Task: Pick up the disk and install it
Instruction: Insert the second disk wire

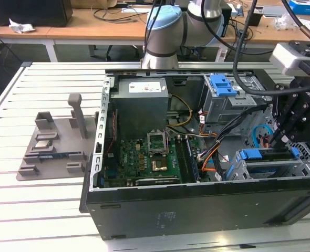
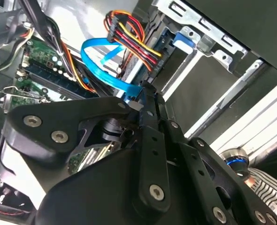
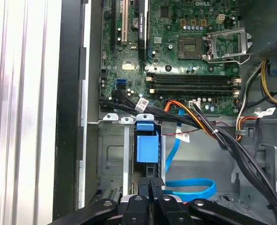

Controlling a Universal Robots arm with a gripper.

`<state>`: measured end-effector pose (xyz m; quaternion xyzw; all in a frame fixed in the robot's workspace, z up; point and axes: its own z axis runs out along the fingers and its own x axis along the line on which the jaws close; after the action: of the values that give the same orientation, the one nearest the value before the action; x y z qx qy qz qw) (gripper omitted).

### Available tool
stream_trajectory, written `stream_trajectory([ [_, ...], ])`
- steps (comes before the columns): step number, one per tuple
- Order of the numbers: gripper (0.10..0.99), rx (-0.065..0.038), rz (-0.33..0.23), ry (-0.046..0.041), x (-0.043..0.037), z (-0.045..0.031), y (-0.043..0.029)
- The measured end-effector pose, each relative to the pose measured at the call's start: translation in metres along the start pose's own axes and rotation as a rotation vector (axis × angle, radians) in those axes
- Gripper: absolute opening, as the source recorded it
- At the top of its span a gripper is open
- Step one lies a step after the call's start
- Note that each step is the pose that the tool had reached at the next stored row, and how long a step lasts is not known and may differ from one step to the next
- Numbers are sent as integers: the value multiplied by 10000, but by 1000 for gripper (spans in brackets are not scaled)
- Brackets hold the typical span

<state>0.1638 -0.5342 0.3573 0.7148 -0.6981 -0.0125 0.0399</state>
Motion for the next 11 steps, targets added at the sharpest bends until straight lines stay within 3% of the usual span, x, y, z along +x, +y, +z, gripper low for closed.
stream_trajectory([
  [7, 161, -3, 3, 65, 22, 109, -7],
  [11, 161, -4, 6, 120, 22, 121, -17],
])
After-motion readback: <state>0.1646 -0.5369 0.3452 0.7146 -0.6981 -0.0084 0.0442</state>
